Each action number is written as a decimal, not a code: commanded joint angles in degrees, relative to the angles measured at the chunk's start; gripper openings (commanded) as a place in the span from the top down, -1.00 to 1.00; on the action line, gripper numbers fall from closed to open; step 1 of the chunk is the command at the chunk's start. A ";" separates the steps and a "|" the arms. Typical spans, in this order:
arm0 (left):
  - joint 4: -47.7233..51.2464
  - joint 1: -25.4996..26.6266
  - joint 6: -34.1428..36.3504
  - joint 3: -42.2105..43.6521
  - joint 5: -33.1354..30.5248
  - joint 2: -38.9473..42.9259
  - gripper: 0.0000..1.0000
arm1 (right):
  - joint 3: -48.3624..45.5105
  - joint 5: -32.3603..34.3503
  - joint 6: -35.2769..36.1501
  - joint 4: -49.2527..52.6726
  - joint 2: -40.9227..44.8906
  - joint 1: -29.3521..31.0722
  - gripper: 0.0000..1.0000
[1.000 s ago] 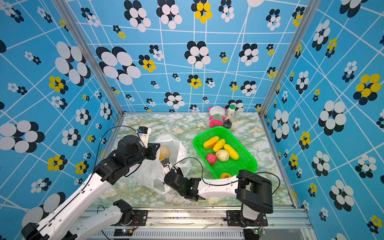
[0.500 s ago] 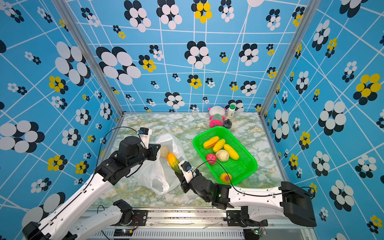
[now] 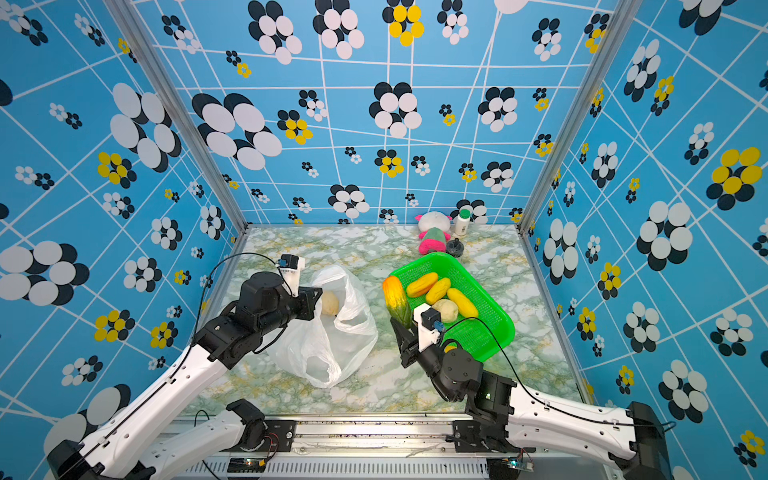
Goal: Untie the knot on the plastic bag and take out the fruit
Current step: 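Lift the green-orange mango out of the bag toward the green basket, then lower the green-orange mango into the green basket and open the right gripper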
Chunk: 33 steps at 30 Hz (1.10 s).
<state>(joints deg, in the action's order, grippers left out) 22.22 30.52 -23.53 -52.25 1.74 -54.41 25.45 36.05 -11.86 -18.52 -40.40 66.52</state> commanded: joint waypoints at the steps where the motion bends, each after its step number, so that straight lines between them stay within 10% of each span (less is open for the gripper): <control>1: -1.32 0.32 -0.41 1.26 0.20 0.89 1.00 | 3.91 6.31 -10.17 15.41 -0.04 -8.37 0.43; 6: 0.51 0.33 -0.15 -0.19 0.60 0.62 1.00 | 8.98 4.22 -22.24 33.58 -4.21 -23.93 0.40; 13: 0.34 0.33 0.24 0.42 -0.08 1.94 1.00 | 8.88 -18.32 -26.94 33.50 -16.28 -42.14 0.56; 33: 1.87 0.28 0.73 -1.16 -0.24 2.31 1.00 | 8.94 -14.42 -28.50 28.76 -33.20 -48.24 0.27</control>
<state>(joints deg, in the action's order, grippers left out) 22.72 30.52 -23.33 -51.94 1.72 -53.25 35.83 19.20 -38.65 6.39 -73.01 19.38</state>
